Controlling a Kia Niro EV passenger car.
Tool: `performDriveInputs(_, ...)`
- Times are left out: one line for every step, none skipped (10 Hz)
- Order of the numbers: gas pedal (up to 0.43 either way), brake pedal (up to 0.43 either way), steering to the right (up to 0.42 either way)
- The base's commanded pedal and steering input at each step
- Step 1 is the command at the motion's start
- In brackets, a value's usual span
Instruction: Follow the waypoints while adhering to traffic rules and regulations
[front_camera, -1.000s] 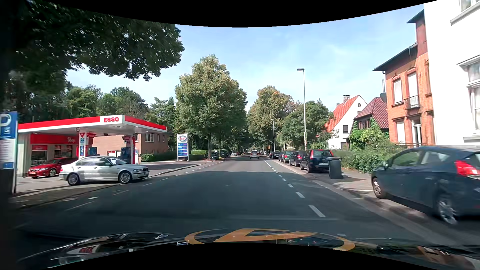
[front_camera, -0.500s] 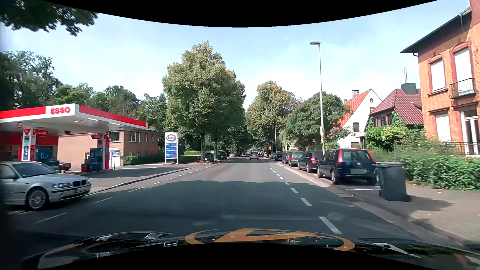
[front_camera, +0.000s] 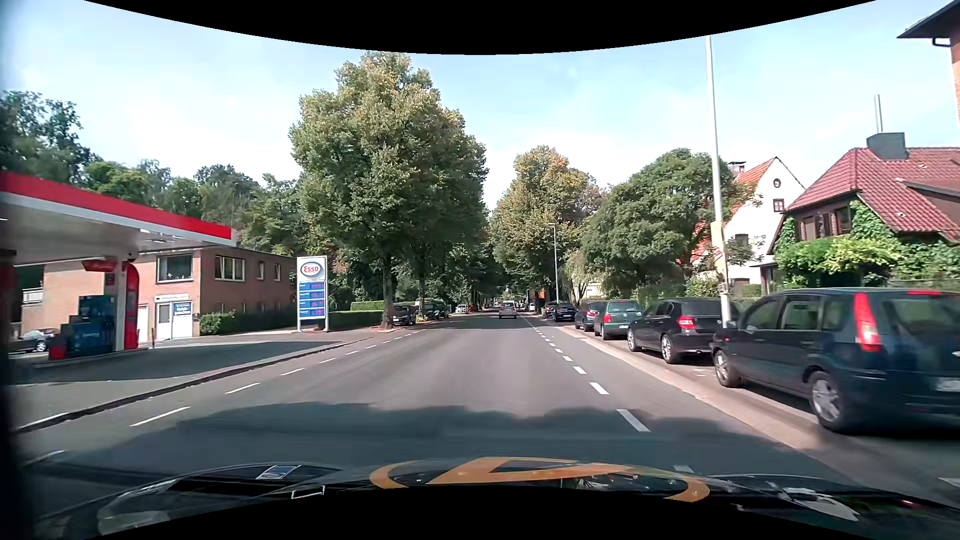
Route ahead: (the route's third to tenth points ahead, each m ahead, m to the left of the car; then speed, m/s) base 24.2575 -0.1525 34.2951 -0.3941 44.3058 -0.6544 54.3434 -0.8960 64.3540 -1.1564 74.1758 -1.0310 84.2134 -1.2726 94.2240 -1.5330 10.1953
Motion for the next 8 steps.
performDriveInputs(0.110,0.000,-0.001)
performDriveInputs(0.110,0.000,-0.001)
performDriveInputs(0.098,0.000,-0.001)
performDriveInputs(0.098,0.000,-0.001)
performDriveInputs(0.098,0.000,-0.001)
performDriveInputs(0.098,0.000,-0.001)
performDriveInputs(0.098,0.000,-0.001)
performDriveInputs(0.098,0.000,-0.001)
